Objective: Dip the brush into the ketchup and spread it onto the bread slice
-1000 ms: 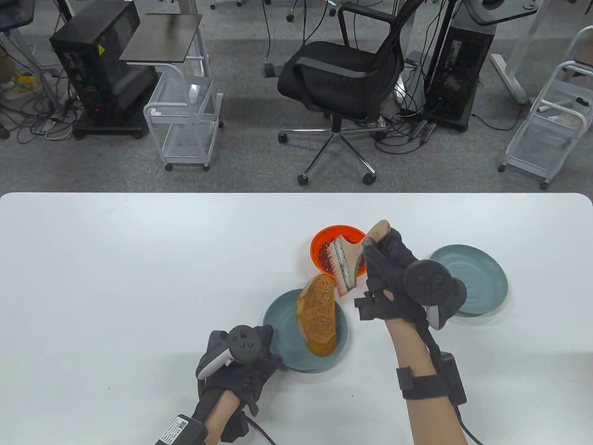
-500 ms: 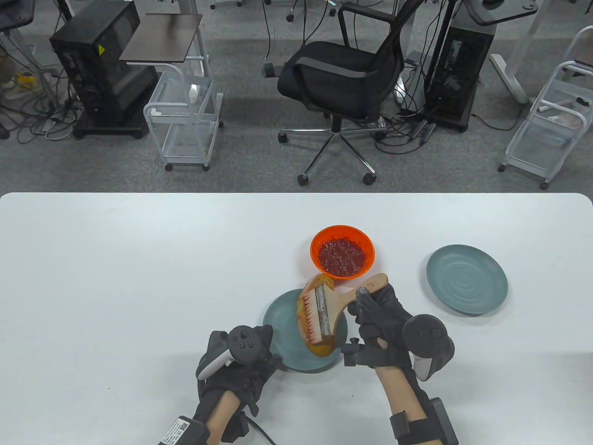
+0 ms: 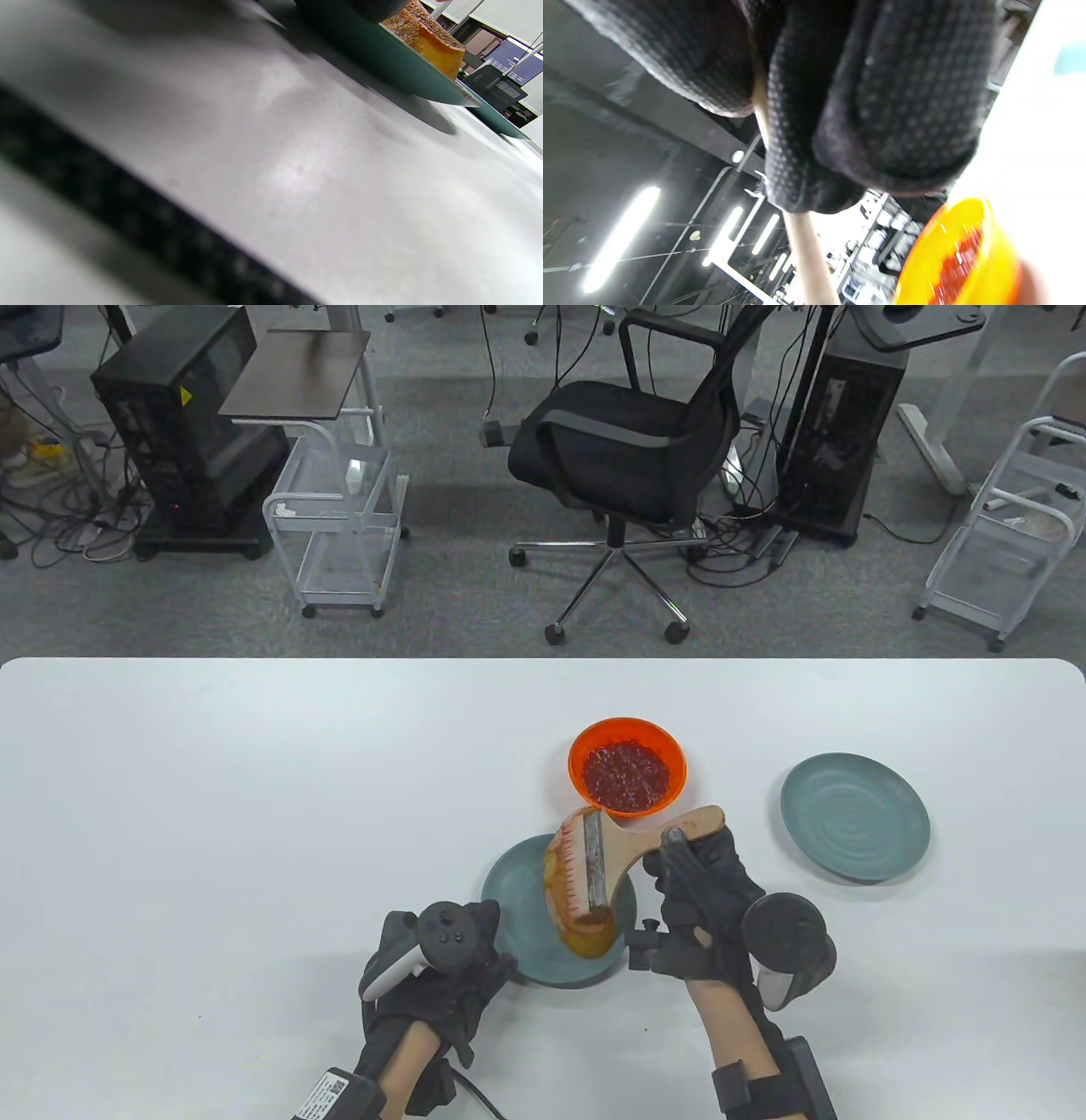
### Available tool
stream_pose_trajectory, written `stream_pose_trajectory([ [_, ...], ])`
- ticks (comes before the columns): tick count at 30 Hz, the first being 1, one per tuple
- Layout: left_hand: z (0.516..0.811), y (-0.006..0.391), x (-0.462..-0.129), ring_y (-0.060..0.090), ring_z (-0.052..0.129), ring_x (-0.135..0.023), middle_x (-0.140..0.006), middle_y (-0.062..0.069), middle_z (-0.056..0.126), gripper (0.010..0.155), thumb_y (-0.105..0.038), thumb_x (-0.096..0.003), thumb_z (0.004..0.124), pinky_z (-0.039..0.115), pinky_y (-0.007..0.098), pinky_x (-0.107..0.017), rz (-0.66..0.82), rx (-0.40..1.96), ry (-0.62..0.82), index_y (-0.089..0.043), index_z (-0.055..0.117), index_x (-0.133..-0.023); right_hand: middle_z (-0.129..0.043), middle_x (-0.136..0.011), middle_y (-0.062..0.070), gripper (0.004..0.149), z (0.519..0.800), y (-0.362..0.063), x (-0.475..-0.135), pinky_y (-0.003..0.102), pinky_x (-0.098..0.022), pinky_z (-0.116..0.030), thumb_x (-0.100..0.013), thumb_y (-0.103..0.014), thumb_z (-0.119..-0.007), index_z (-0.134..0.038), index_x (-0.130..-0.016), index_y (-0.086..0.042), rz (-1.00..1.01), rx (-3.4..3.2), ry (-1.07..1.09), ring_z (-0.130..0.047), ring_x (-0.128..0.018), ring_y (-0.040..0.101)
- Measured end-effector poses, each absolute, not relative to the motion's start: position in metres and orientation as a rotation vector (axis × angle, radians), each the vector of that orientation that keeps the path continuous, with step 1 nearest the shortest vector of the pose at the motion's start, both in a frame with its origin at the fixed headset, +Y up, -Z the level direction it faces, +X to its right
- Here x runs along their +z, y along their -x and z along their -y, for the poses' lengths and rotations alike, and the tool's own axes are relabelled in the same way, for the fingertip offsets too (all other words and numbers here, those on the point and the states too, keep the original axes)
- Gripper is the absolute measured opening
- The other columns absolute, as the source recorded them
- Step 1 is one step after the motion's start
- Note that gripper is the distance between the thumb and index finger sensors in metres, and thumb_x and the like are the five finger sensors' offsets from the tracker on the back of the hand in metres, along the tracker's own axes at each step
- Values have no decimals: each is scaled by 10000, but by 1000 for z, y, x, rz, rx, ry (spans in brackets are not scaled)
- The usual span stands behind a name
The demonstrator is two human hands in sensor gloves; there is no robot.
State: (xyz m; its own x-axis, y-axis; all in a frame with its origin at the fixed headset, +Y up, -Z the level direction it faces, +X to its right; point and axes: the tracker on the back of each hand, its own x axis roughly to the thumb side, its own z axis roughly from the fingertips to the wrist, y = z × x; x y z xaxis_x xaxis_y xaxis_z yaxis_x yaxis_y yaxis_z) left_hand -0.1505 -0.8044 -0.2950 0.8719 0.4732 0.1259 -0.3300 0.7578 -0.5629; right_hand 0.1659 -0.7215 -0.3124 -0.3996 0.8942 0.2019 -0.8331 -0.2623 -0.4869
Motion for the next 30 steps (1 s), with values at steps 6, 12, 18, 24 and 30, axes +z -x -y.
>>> stream_pose_trajectory([
  [6,804,150,-295,384,62,-1064,-1192,116,145,680,-475,-677,500,150,577,-696,268,444,560,-200,90,-1145,-937,-599,238,424,722,-172,-314,315,-160,-987,-505,-323,-891,-780,-795,-34,618,1982,137,-1133,-289,242],
  [12,805,150,-295,383,62,-1065,-1192,117,145,681,-476,-676,501,151,578,-696,268,444,560,-200,91,-1145,-946,-597,203,424,694,-184,-305,308,-170,-977,-498,-355,-895,-788,-787,-62,820,2149,47,-1125,-290,218],
  [18,805,150,-295,383,60,-1065,-1192,117,143,679,-475,-677,499,149,578,-697,268,444,560,-202,88,-1144,-933,-635,203,425,706,-177,-308,304,-202,-988,-512,-351,-869,-765,-814,-72,721,1944,49,-1133,-333,219],
  [24,805,150,-295,384,61,-1065,-1192,117,144,681,-475,-677,499,149,578,-697,268,444,560,-200,88,-1145,-916,-652,234,425,726,-168,-319,328,-217,-981,-511,-318,-871,-756,-828,-60,599,1945,82,-1126,-355,252],
  [30,805,150,-295,382,62,-1065,-1192,116,145,679,-475,-677,500,150,577,-696,268,444,560,-201,90,-1144,-927,-630,211,426,708,-185,-313,319,-202,-971,-507,-344,-879,-766,-811,-67,764,2092,53,-1118,-328,229],
])
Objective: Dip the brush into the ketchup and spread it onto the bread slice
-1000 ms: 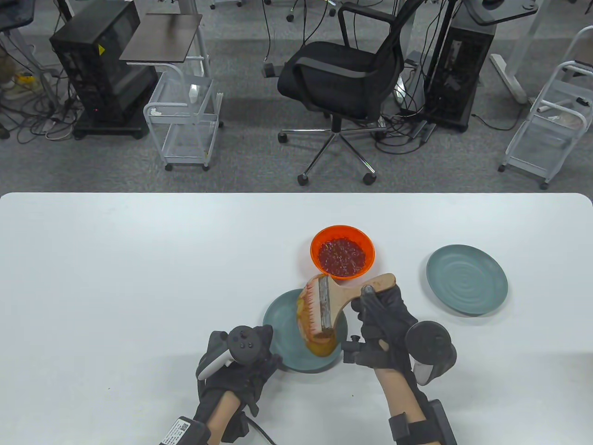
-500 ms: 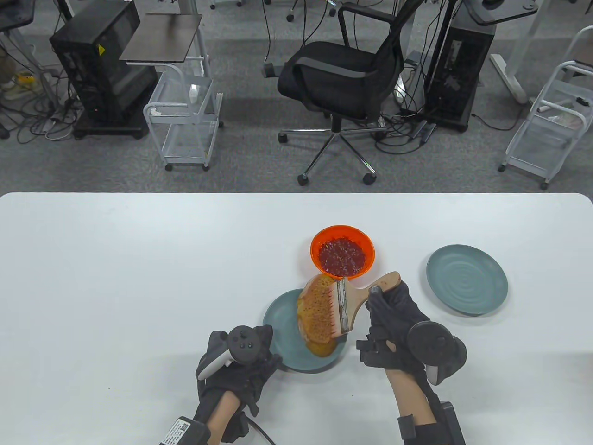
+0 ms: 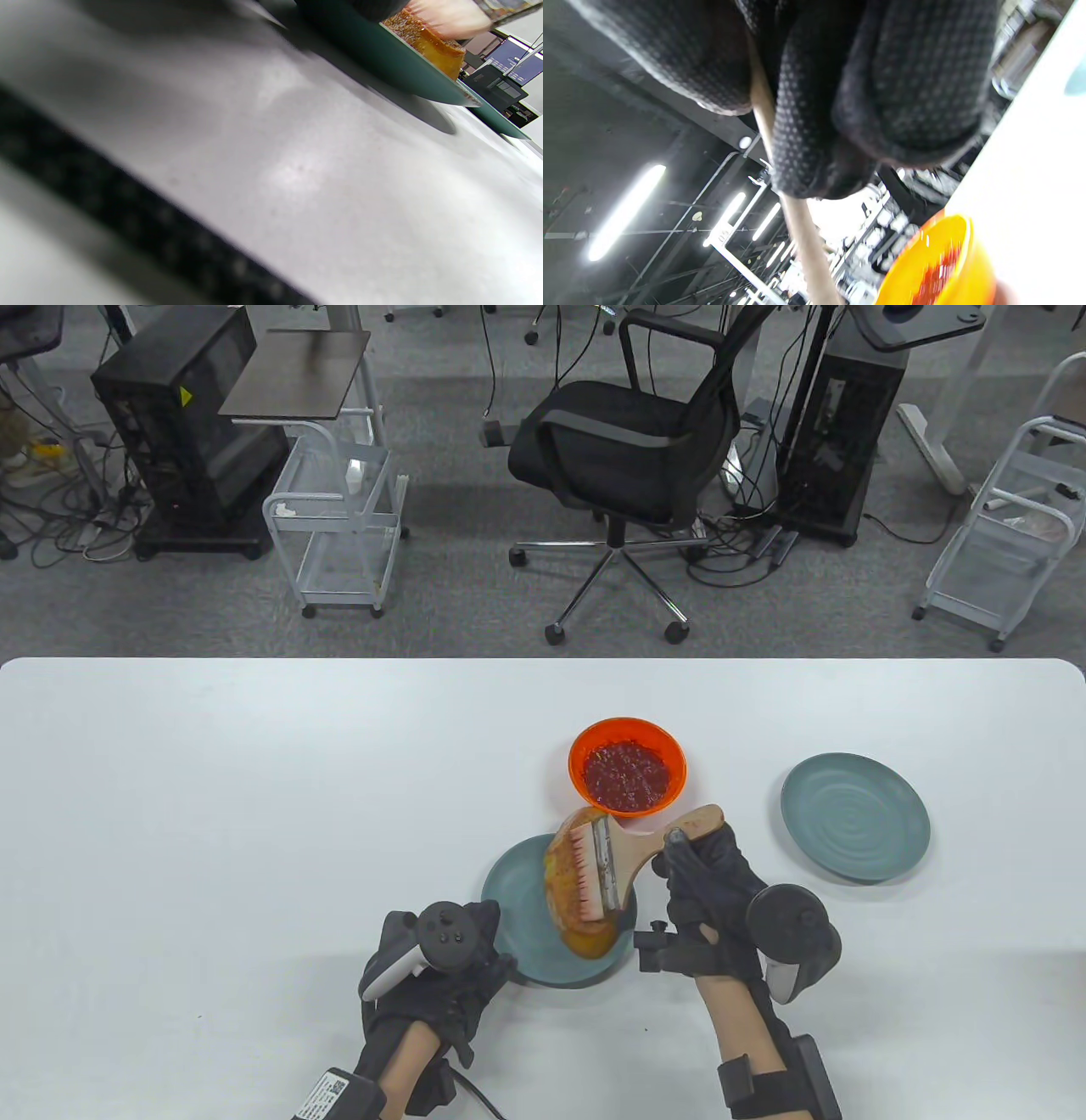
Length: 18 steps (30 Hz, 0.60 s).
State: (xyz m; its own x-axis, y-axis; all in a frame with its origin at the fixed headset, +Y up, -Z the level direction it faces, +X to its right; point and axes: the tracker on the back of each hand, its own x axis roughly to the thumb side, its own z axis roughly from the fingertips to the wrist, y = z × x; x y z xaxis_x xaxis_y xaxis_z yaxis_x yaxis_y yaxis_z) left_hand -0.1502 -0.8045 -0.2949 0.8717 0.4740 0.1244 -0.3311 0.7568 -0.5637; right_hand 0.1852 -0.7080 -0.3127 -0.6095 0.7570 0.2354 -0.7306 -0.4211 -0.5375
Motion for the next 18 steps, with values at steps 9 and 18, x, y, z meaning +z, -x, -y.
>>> stream_pose_trajectory([
  [9,805,150,-295,383,63,-1065,-1192,117,145,679,-474,-677,498,151,578,-697,268,444,560,-199,89,-1145,-928,-625,232,429,721,-177,-316,327,-198,-980,-509,-321,-878,-764,-814,-41,564,1830,50,-1129,-327,245],
  [18,805,150,-295,383,63,-1065,-1192,115,144,679,-475,-677,500,151,578,-697,268,444,560,-202,91,-1144,-931,-630,224,424,709,-170,-316,326,-201,-971,-499,-327,-893,-778,-813,-66,635,2036,-97,-1122,-325,241],
])
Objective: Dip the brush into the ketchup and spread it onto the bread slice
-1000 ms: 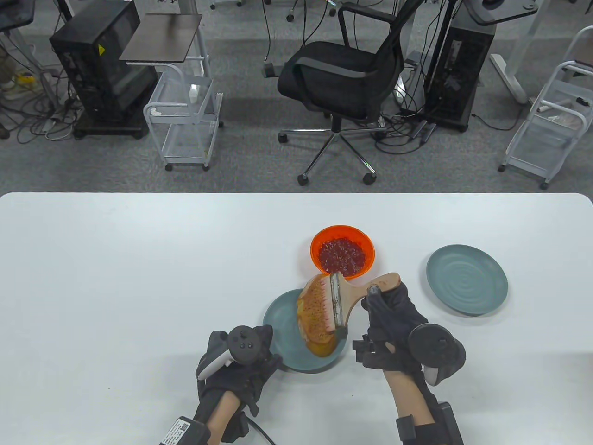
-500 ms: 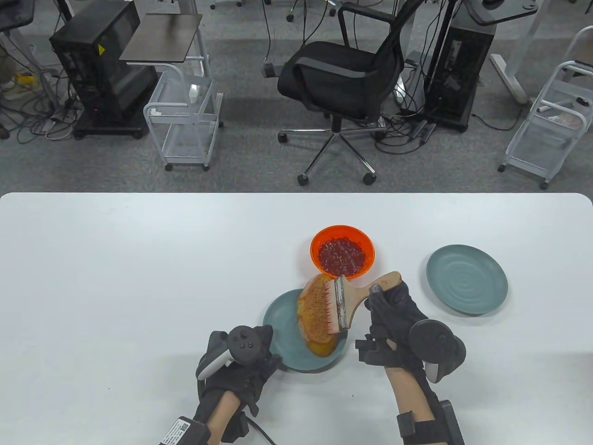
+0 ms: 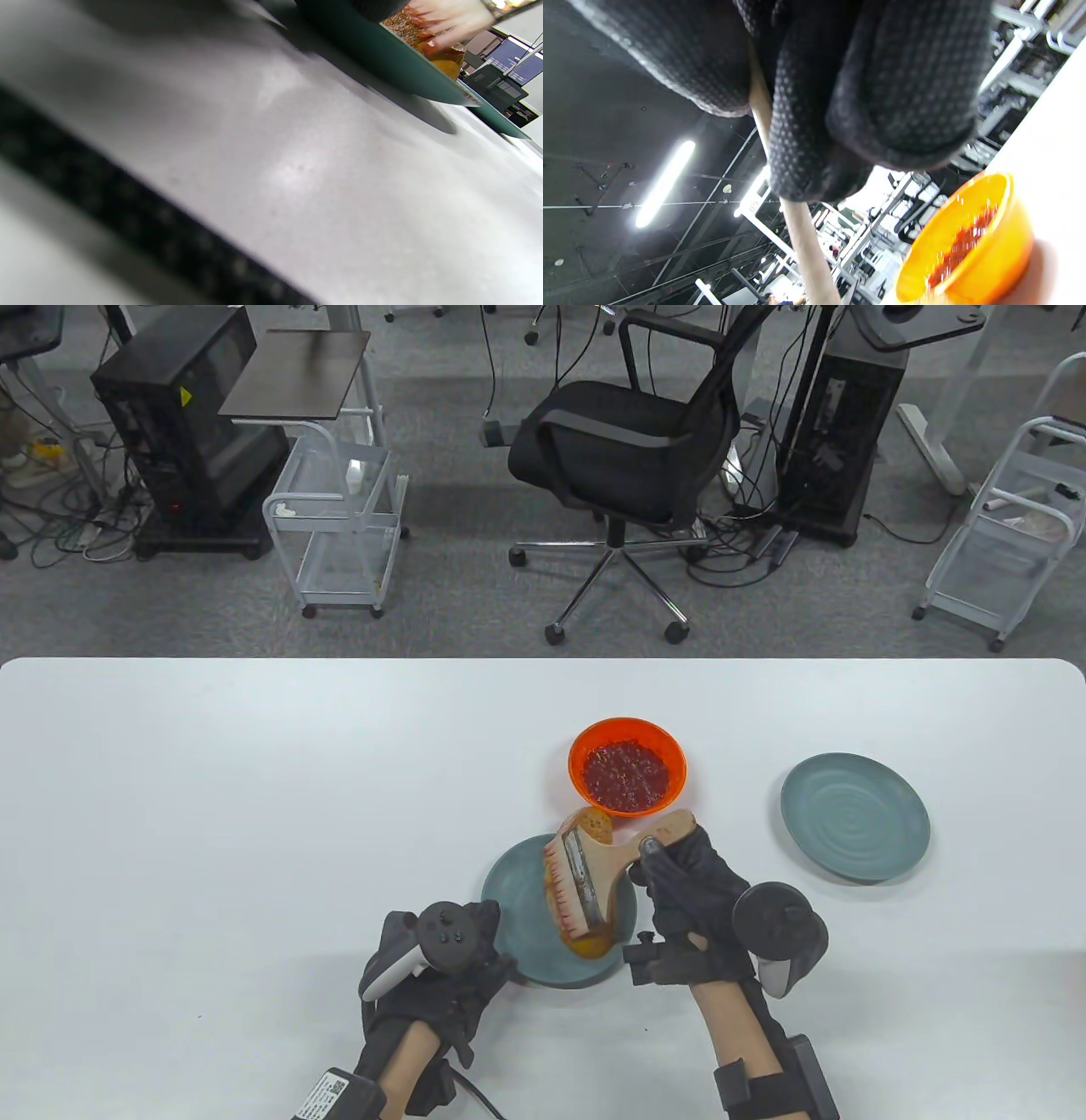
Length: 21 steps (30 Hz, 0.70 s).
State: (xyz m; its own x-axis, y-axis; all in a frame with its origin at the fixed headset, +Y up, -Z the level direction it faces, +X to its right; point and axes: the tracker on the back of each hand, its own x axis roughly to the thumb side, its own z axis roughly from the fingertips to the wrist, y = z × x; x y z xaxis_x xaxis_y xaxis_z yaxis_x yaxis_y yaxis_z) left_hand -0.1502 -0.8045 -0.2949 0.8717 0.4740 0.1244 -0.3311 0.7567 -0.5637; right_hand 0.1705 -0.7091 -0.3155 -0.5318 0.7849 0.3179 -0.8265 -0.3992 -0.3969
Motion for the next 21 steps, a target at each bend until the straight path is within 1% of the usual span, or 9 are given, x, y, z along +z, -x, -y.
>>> stream_pose_trajectory([
  [3,805,150,-295,383,62,-1066,-1193,117,143,681,-476,-676,497,150,579,-697,268,444,560,-200,89,-1145,-949,-610,197,427,698,-182,-314,302,-189,-975,-492,-355,-900,-792,-800,-80,718,2132,-118,-1127,-306,207],
  [4,804,150,-295,384,63,-1066,-1193,118,145,680,-477,-675,497,151,579,-697,268,441,558,-201,90,-1145,-950,-607,199,427,696,-186,-312,302,-185,-975,-491,-352,-902,-793,-800,-78,775,2119,-107,-1127,-303,208],
  [6,804,150,-295,384,63,-1065,-1192,118,146,681,-477,-676,497,151,579,-696,268,441,559,-199,90,-1145,-948,-613,201,428,695,-189,-310,300,-189,-979,-493,-350,-896,-788,-805,-78,819,2086,-98,-1130,-309,208],
  [13,805,150,-295,383,62,-1066,-1192,117,144,679,-476,-676,496,151,578,-697,268,439,558,-201,89,-1144,-943,-616,222,430,714,-169,-316,301,-186,-994,-502,-331,-885,-776,-812,-54,683,1916,-10,-1142,-314,220],
  [17,805,150,-295,384,61,-1065,-1192,118,143,681,-475,-675,497,150,579,-696,268,440,559,-199,88,-1145,-940,-623,220,429,712,-167,-317,303,-190,-993,-505,-331,-880,-771,-816,-56,664,1855,1,-1141,-321,220],
  [21,805,150,-295,384,60,-1065,-1192,119,142,681,-476,-676,496,150,580,-696,268,440,559,-199,88,-1145,-938,-621,234,427,723,-169,-320,312,-184,-992,-503,-319,-887,-776,-813,-48,624,1918,60,-1140,-315,236],
])
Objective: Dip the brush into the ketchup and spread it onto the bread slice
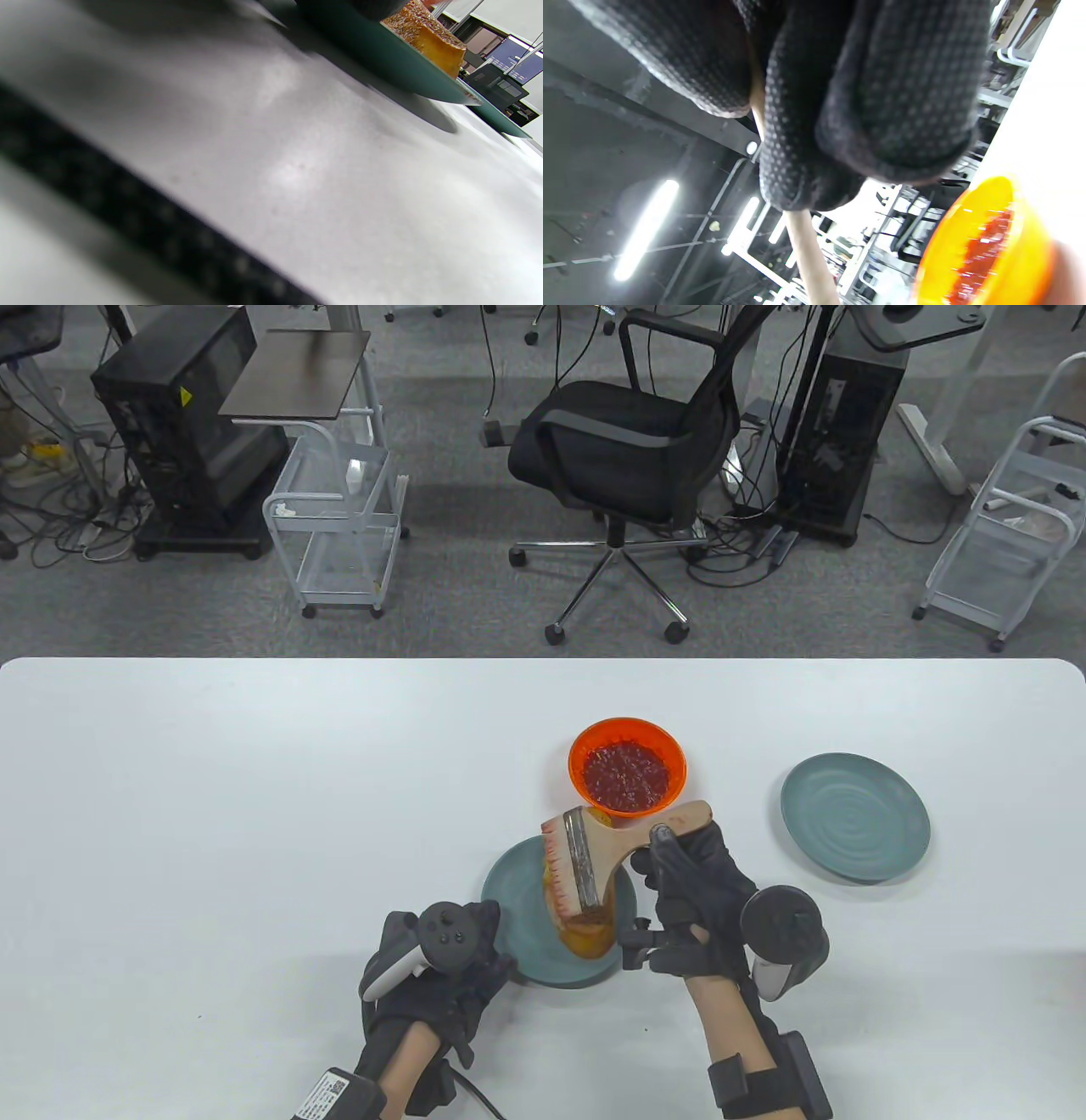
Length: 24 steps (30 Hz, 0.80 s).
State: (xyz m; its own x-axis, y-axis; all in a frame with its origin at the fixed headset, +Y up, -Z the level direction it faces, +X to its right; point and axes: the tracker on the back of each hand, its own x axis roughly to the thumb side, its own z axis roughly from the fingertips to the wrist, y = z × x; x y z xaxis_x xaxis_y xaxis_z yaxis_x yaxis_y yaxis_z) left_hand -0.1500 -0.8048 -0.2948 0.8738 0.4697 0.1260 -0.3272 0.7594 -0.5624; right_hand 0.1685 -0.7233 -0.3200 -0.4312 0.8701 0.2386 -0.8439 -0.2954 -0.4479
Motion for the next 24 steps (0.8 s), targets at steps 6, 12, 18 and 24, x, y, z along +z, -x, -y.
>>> stream_pose_trajectory([
  [6,805,150,-295,384,62,-1065,-1192,118,144,680,-477,-676,497,151,579,-697,268,440,559,-200,89,-1145,-946,-594,245,428,716,-191,-318,314,-172,-995,-495,-308,-898,-789,-799,-27,767,2020,128,-1142,-297,232],
  [12,805,150,-295,384,62,-1066,-1192,116,144,680,-477,-676,495,151,579,-697,267,438,558,-200,88,-1145,-941,-613,232,425,715,-186,-315,301,-184,-1000,-502,-320,-886,-779,-811,-48,739,1926,111,-1145,-314,223],
  [18,805,150,-295,384,63,-1066,-1193,117,146,680,-476,-675,496,152,580,-697,267,437,557,-200,88,-1145,-937,-604,255,427,734,-167,-323,313,-173,-1000,-501,-298,-888,-777,-810,-25,590,1890,163,-1144,-305,238],
  [24,805,150,-295,384,62,-1065,-1192,117,143,681,-477,-676,496,150,580,-696,267,439,559,-201,87,-1145,-945,-589,246,426,720,-190,-318,316,-164,-989,-498,-308,-893,-787,-796,-23,711,2004,184,-1137,-290,232],
])
